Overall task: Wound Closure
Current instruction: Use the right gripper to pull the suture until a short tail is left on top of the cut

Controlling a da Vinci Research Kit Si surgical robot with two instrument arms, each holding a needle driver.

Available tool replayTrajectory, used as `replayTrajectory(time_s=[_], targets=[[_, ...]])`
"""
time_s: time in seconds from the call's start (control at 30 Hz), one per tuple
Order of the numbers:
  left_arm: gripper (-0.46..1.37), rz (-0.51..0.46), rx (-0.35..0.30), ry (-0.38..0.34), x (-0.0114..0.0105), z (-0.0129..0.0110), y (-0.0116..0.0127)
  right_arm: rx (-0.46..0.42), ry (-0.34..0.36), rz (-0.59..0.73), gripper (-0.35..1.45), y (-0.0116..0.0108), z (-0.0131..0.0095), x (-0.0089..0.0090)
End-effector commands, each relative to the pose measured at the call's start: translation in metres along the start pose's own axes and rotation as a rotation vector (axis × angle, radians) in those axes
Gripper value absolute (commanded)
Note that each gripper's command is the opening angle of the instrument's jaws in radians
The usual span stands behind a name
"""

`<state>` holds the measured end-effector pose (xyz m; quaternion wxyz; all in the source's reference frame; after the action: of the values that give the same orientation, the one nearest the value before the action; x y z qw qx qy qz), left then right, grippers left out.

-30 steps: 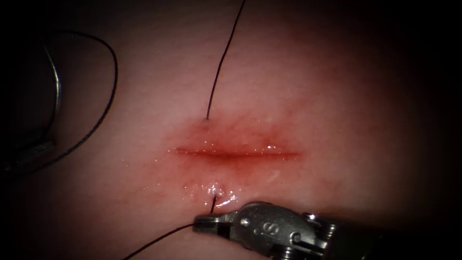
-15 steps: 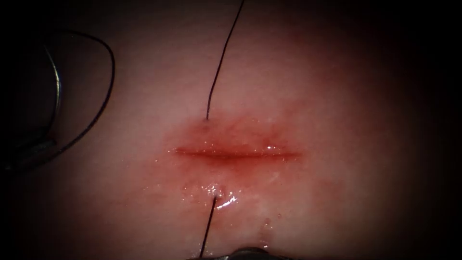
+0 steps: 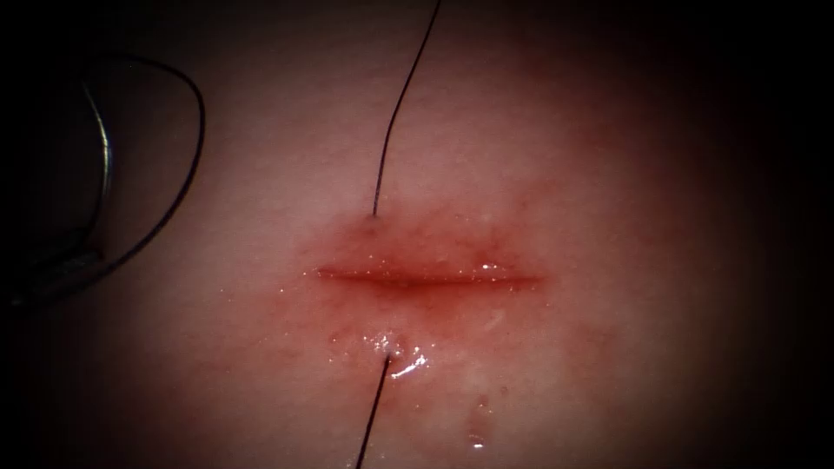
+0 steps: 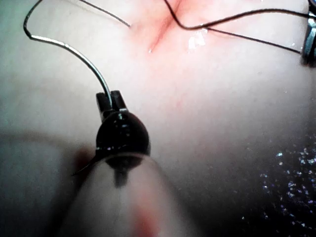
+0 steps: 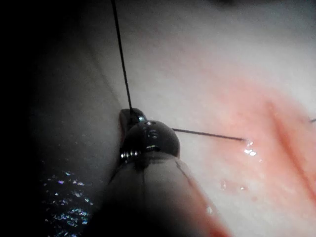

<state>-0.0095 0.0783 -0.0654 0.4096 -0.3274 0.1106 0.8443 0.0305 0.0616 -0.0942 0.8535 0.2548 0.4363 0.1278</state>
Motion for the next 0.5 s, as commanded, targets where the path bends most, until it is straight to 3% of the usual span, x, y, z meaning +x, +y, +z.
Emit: replayTrajectory(time_s=[0.03,0.5], targets=[[-0.35,0.0,-0.005,0.0,0.0,0.0,0.0,0.002,0.0,-0.001,-0.35,-0.0002,0.0,0.0001],[-0.35,0.0,-0.005,0.0,0.0001,0.0001,0.0,0.033,-0.006,0.002,-0.35,-0.0011,0.0006,0.0001]])
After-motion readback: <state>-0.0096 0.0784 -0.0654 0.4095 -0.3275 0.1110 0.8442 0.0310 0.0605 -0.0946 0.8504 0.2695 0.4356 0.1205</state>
